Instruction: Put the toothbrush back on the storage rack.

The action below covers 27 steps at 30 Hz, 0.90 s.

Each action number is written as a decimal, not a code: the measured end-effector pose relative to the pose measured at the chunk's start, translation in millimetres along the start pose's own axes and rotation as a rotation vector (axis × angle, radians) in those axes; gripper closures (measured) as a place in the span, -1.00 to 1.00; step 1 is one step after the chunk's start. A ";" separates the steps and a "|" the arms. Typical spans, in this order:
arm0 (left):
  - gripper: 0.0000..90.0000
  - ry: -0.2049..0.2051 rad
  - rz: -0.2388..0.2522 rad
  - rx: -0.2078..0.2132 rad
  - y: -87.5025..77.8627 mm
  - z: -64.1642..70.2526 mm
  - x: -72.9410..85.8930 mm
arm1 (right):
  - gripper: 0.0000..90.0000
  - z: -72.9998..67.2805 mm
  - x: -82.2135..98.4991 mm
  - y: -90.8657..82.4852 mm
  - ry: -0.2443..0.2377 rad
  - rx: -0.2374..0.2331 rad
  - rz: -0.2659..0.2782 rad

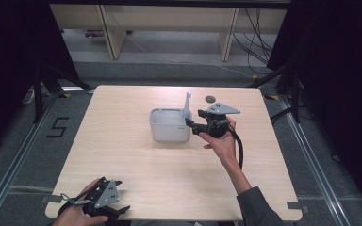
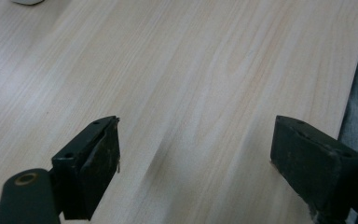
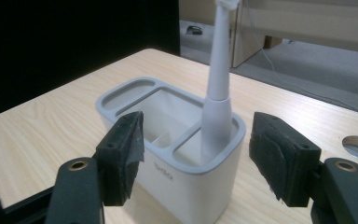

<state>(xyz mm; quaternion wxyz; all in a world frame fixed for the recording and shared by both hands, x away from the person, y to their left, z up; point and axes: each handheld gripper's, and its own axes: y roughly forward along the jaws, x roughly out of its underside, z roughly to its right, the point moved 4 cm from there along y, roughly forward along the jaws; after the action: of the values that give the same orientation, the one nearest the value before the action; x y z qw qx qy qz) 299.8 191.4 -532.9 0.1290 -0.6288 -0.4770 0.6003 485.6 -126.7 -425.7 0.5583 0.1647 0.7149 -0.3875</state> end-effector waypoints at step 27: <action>-0.66 0.006 -0.009 -0.024 -0.7 -0.6 0.2 | -0.31 -12.4 20.4 -19.8 -0.004 -0.027 -0.029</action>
<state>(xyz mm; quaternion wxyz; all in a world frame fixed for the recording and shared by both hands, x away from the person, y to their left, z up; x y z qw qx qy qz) 300.0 192.2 -532.4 0.1255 -0.6301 -0.4864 0.5922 457.6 -134.3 -436.3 0.5563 0.1460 0.7211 -0.3863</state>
